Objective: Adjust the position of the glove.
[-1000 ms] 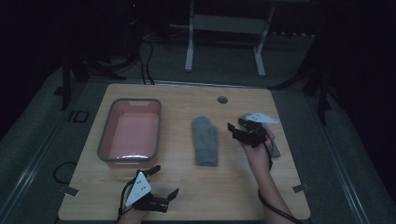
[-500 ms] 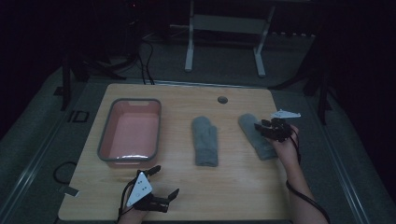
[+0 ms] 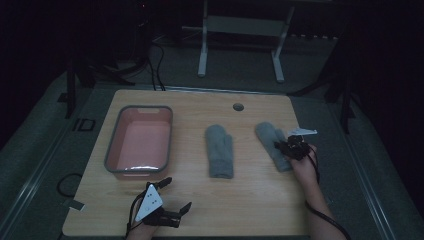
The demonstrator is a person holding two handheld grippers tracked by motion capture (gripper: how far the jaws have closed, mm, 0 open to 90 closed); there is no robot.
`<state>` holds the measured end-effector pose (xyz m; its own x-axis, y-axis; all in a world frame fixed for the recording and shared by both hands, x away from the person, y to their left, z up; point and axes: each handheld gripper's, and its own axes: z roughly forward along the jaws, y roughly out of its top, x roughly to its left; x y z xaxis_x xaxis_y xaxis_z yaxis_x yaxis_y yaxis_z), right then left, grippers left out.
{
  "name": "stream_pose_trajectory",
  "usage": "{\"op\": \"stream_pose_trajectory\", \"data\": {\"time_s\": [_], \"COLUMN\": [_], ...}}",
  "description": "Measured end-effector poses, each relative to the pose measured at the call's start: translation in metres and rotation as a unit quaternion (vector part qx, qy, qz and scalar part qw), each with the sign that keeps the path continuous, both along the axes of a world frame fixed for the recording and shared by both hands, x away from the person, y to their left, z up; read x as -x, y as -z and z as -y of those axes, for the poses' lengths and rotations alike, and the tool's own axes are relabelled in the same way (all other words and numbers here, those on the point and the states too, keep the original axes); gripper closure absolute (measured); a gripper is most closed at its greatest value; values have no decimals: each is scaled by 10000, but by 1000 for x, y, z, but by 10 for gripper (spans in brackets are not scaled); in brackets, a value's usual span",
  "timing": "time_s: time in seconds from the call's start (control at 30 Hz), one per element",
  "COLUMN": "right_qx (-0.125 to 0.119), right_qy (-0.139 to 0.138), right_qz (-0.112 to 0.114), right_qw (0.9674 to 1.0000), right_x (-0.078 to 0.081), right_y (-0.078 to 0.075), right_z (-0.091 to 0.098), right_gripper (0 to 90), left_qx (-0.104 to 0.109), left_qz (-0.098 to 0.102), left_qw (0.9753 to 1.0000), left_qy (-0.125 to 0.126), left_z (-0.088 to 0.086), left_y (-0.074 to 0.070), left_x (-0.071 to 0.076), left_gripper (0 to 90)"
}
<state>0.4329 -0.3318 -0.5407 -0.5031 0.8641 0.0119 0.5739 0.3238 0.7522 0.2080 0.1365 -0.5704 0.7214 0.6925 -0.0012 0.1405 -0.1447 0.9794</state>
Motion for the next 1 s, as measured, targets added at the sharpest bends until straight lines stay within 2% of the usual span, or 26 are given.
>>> {"op": "stream_pose_trajectory", "data": {"time_s": [0.1, 0.2, 0.23, 0.3, 0.33, 0.37, 0.4, 0.43, 0.5, 0.53, 0.63, 0.73, 0.8, 0.83, 0.87, 0.9, 0.93, 0.97, 1.0], "right_qx": [-268, -429, -321, -413, -376, -376, -406, -406, -318, -318, -362, -378, -251, -251, -175, -141, -141, -264, -250], "right_qy": [137, 481, 727, 1011, 1195, 1195, 1394, 1394, 1509, 1509, 1646, 1702, 1738, 1738, 1738, 1741, 1741, 1792, 1787], "right_qz": [136, 310, 404, 386, 431, 431, 410, 410, 416, 416, 239, 132, 59, 59, -41, -70, -70, -71, -71], "right_qw": [9995, 9974, 9960, 9933, 9912, 9912, 9885, 9885, 9872, 9872, 9854, 9846, 9844, 9844, 9846, 9846, 9846, 9834, 9836], "right_x": [10, 24, 31, 39, 45, 45, 52, 52, 62, 62, 67, 67, 65, 65, 62, 61, 61, 61, 61], "right_y": [-12, -28, -35, -41, -44, -44, -46, -46, -42, -42, -30, -22, -12, -12, 0, 4, 4, 7, 7], "right_z": [-4, -11, -15, -19, -23, -23, -30, -30, -41, -41, -51, -54, -58, -58, -59, -59, -59, -59, -59], "right_gripper": [832, 833, 834, 834, 833, 833, 833, 833, 833, 833, 833, 833, 832, 832, 831, 831, 831, 830, 830], "left_qx": [47, 61, 58, 61, 47, 47, 51, 50, 47, 64, 71, 63, 65, 52, 41, 43, 43, 54, 53], "left_qz": [37, 42, 43, 43, 56, 56, 67, 73, 81, 81, 84, 91, 91, 96, 84, 87, 87, 90, 82], "left_qw": [10000, 10000, 10000, 10000, 10000, 10000, 9999, 9999, 9999, 9999, 9999, 9999, 9999, 9999, 10000, 9999, 9999, 9999, 9999], "left_qy": [-47, -54, -53, -53, -56, -56, -56, -58, -61, -59, -61, -50, -42, -31, -24, -31, -31, -32, -30], "left_z": [-1, -1, -1, -1, -1, -1, -1, -1, -1, -1, -1, -1, -1, 0, 0, 0, 0, 0, 0], "left_y": [0, -1, -1, -1, -1, -1, -1, -1, -2, -2, -2, -2, -2, -2, -2, -2, -2, -2, -2], "left_x": [0, 0, 0, 0, 1, 1, 1, 1, 1, 1, 1, 1, 1, 1, 2, 2, 2, 2, 2], "left_gripper": [1, 1, 1, 1, 1, 1, 1, 1, 1, 1, 1, 1, 1, 1, 1, 1, 1, 1, 1]}}
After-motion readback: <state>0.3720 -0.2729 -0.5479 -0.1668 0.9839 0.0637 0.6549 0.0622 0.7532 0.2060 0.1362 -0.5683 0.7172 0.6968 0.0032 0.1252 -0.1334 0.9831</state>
